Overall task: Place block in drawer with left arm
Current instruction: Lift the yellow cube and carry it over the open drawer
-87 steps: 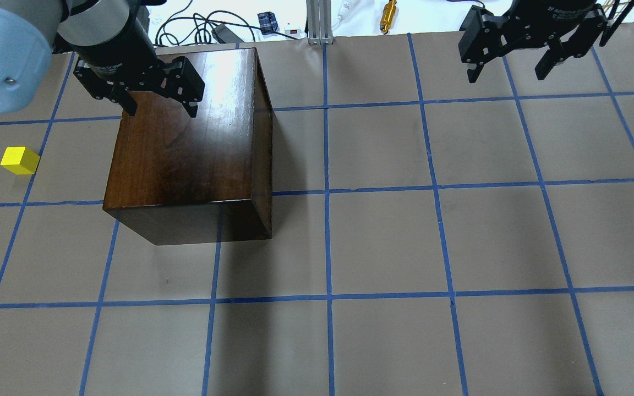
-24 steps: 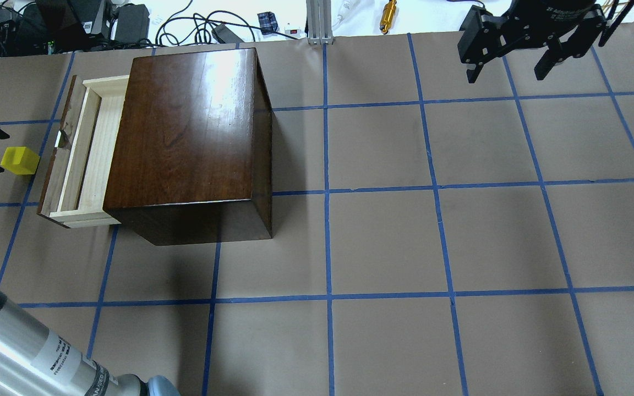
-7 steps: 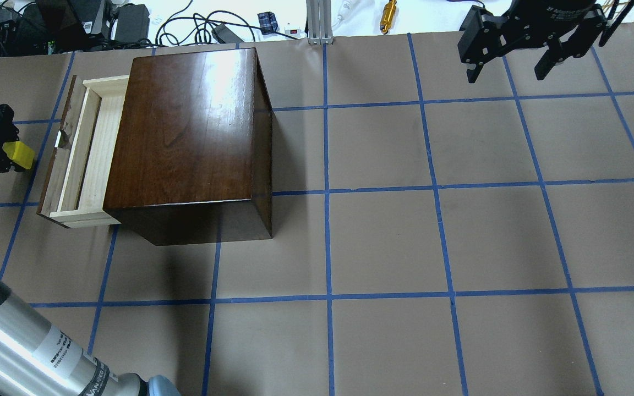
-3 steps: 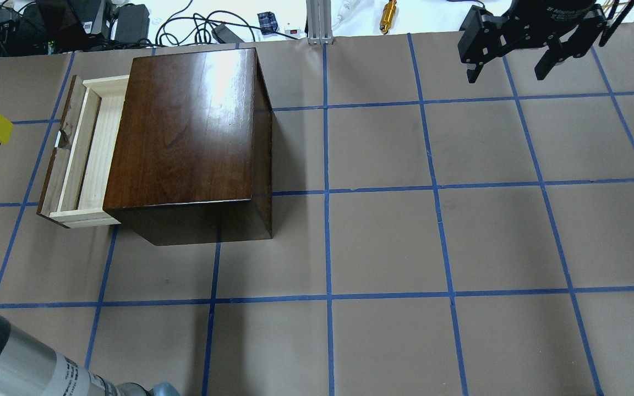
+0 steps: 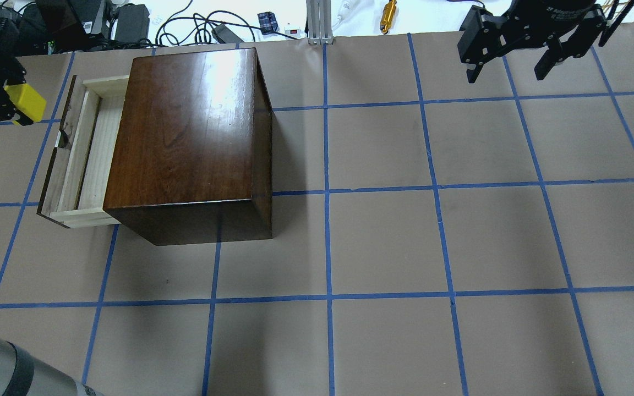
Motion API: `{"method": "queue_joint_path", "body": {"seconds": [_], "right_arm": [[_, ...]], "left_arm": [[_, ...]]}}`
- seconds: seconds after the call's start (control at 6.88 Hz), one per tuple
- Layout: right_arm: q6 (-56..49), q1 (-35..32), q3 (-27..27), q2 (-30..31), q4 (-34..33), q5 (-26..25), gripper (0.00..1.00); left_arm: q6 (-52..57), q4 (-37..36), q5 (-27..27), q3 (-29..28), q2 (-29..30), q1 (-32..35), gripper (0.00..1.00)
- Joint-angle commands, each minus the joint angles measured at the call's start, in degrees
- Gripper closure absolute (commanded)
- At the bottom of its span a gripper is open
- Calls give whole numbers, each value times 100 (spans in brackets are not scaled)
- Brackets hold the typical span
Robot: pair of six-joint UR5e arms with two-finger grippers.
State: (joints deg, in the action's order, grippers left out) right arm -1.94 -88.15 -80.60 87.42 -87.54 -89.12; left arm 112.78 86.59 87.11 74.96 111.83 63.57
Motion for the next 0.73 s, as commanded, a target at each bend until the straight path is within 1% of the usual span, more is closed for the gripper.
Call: {"method": "queue_joint_path", "body": {"seconds": [0.0, 0.15, 0.44, 0.58], "right_arm": [[1, 9, 0, 3, 0, 0, 0], [-8, 9, 0, -6, 0, 0, 0], [-8, 0, 0, -6, 0, -9, 0], [-8, 9, 0, 3, 0, -9, 0]], "left_arm": [[-518, -124, -36, 482, -188, 453, 100], [-529, -264, -36, 702, -180, 541, 100], [-328, -1070, -10, 1325, -223, 516, 100], [-205, -1118, -10, 1415, -223, 481, 100]]}}
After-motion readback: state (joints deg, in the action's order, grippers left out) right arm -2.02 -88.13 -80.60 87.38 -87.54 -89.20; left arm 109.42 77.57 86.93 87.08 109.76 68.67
